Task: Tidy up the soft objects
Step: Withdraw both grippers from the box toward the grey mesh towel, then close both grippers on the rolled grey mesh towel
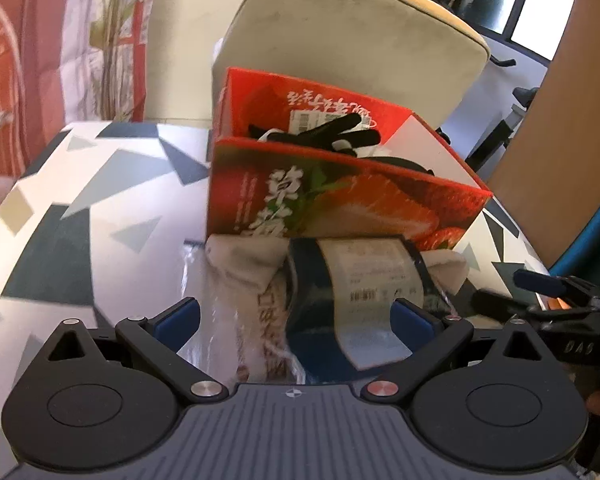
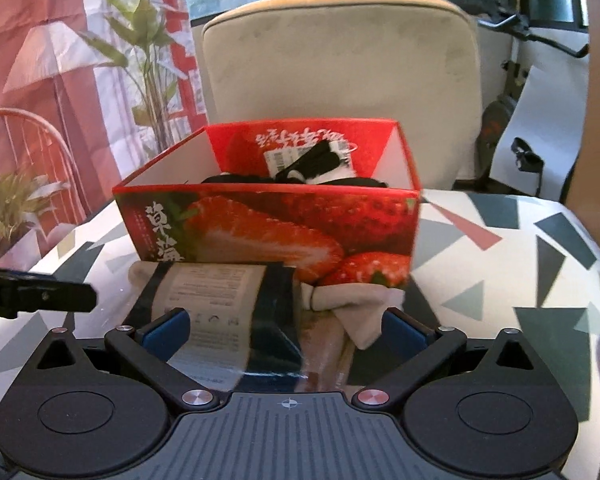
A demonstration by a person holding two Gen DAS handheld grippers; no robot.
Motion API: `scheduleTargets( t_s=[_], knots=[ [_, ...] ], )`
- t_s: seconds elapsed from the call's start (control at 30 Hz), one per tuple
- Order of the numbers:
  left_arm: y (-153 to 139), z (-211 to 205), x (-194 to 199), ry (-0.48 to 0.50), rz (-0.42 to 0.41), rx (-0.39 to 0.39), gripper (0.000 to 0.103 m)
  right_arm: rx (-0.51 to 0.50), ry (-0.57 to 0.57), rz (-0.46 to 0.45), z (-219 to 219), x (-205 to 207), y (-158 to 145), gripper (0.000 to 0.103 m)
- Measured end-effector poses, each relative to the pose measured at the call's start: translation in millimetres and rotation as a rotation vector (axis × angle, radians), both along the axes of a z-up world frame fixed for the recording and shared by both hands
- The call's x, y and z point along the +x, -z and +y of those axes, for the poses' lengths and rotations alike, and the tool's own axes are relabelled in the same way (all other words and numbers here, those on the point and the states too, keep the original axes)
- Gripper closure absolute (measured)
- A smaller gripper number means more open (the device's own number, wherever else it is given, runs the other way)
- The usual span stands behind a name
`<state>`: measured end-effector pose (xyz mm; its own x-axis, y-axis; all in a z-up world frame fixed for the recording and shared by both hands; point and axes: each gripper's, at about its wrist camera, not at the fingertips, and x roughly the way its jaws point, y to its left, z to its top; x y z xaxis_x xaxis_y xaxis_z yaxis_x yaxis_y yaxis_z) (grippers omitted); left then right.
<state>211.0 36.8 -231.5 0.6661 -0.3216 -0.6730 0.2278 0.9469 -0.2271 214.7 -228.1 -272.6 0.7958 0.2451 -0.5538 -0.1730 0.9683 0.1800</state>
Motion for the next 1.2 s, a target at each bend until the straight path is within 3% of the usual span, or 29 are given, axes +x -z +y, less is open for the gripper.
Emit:
scheduleTargets(
  t_s=[0.3, 0.43, 0.53, 0.67, 0.8, 1.2],
  knots=[
    [33.8, 26.5, -39.6, -0.046, 0.067, 0.038, 0.003, -0.023, 0.0, -0.053, -13.5, -39.4, 16.1, 0.003],
    [47.5, 33.7, -40.2, -0.06, 0.108, -0.001, 0.015, -0.056, 0.011, -0.045, -10.9, -48.4, 33.8, 0.008],
    [51.0, 29.9, -41.8, -0.04, 0.106, 0.009, 0.028, -0.068, -0.003, -0.01, -7.8, -49.7, 46.6, 0.01],
    [54.7, 24.4, -42.2, -0.002, 0.103, -0.009, 0.036, -0.102, 0.005, -0.012, -4.3, -47.8, 58.0, 0.017],
    [61.6, 21.1, -39.7, 0.021, 0.101, -0.033, 0.052, -0.096, 0.018, -0.032, -4.5, -42.9, 64.2, 0.022],
    [71.1, 22.4, -35.5, 0.03, 0.09, -0.041, 0.058, -0.094, -0.015, -0.017, -4.5, -36.4, 76.5, 0.033]
  ],
)
